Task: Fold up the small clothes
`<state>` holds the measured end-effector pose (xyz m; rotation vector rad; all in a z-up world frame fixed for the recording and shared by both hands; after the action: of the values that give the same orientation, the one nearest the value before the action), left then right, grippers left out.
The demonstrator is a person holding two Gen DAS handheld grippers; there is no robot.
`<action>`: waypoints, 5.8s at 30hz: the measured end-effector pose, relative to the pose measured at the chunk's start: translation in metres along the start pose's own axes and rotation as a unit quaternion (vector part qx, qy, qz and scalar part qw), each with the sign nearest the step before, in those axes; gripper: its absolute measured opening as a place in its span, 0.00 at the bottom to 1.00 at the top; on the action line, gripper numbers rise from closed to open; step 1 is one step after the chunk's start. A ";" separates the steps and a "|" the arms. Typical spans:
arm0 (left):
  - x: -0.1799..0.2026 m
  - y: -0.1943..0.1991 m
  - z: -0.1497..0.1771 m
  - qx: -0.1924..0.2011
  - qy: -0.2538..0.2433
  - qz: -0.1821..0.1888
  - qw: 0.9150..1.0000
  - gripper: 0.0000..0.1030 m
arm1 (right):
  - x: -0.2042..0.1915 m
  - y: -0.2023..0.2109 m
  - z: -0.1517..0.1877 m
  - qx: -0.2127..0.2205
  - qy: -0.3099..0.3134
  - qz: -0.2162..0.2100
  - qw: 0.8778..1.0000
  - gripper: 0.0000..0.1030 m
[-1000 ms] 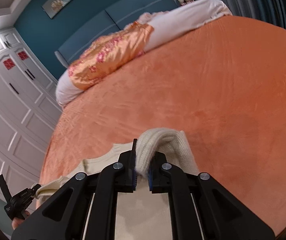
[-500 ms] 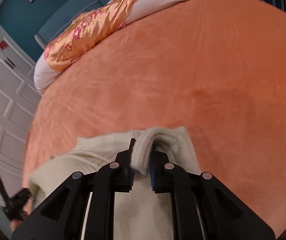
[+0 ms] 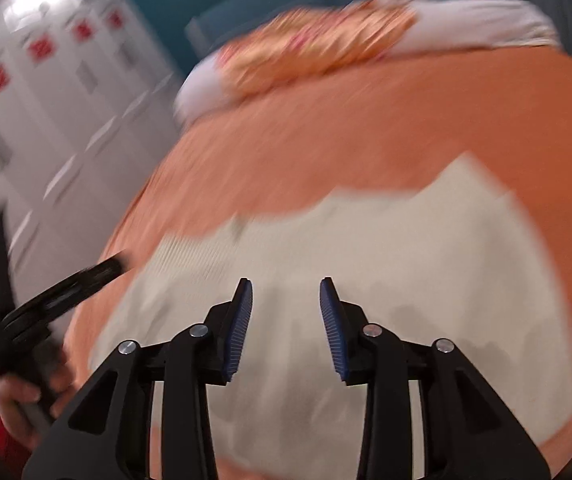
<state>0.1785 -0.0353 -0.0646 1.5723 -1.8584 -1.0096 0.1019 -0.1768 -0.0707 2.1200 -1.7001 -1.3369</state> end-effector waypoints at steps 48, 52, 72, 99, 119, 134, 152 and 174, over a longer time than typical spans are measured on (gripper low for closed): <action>-0.163 -0.002 0.093 -0.100 0.191 -0.040 0.976 0.65 | 0.119 0.134 0.058 0.030 -0.093 0.216 0.971 0.57; -0.162 -0.031 0.103 -0.144 0.223 -0.004 0.964 0.65 | 0.144 0.116 0.071 -0.022 -0.129 0.216 0.968 0.58; -0.162 0.044 0.194 -0.198 0.113 -0.003 0.974 0.14 | 0.122 0.173 0.168 -0.124 -0.177 0.168 0.962 0.10; -0.115 -0.026 0.038 -0.103 0.103 0.011 0.989 0.08 | 0.116 0.102 0.012 0.011 -0.101 0.158 0.982 0.09; -0.106 -0.056 0.060 -0.115 0.020 -0.087 0.989 0.09 | 0.096 0.094 0.010 0.016 -0.076 0.172 0.982 0.14; -0.114 -0.053 0.064 -0.109 0.041 -0.072 0.991 0.13 | 0.011 0.012 0.101 -0.130 -0.025 0.062 0.989 0.04; -0.120 -0.031 0.051 -0.098 0.099 -0.047 0.989 0.38 | 0.101 0.110 0.045 -0.027 -0.080 0.183 0.980 0.58; -0.106 -0.059 0.043 -0.101 0.045 -0.092 0.990 0.18 | 0.168 0.067 0.029 -0.045 -0.138 0.205 0.968 0.17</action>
<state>0.2028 0.0738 -0.1288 1.6596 -1.5201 -1.1486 0.0301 -0.3293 -0.1428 1.4731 -1.9931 -1.5865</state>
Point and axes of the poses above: each gripper's, at about its wrist camera, not at the fingertips, and y roughly against the way its jaws point, x to its right, z to its underside, the point moved 9 cm from there along -y, roughly the way its jaws point, and after that the axes turned 12 degrees about -z, right-handed, at the moved point
